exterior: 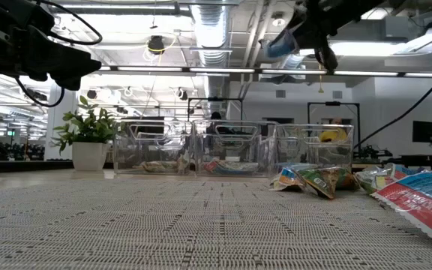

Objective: Pick and place Granola Bars by type
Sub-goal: Put the blue granola bar into the right transparent bin

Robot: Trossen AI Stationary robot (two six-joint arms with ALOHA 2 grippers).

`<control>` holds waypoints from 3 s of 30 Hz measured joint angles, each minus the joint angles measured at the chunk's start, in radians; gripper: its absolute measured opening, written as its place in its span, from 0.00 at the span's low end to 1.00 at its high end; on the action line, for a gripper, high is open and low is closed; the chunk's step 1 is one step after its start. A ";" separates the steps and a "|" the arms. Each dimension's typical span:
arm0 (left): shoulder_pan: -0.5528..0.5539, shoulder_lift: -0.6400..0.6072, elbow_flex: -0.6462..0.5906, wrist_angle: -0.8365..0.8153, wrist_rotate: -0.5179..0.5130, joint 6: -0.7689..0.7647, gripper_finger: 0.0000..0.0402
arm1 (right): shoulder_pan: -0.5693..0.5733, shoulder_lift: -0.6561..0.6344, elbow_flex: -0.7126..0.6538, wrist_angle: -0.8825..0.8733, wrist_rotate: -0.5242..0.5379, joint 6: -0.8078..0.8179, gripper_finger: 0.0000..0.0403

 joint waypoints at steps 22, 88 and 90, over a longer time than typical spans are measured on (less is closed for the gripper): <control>0.000 0.000 0.000 0.000 0.000 0.000 0.38 | -0.471 0.006 0.000 -0.342 0.214 -0.074 0.08; 0.000 0.000 0.000 0.000 0.000 0.000 0.38 | 0.331 0.233 0.000 -0.698 -0.471 0.758 0.49; 0.000 0.000 0.000 0.000 0.000 0.000 0.38 | 0.342 0.266 0.000 -0.697 -0.452 0.761 0.49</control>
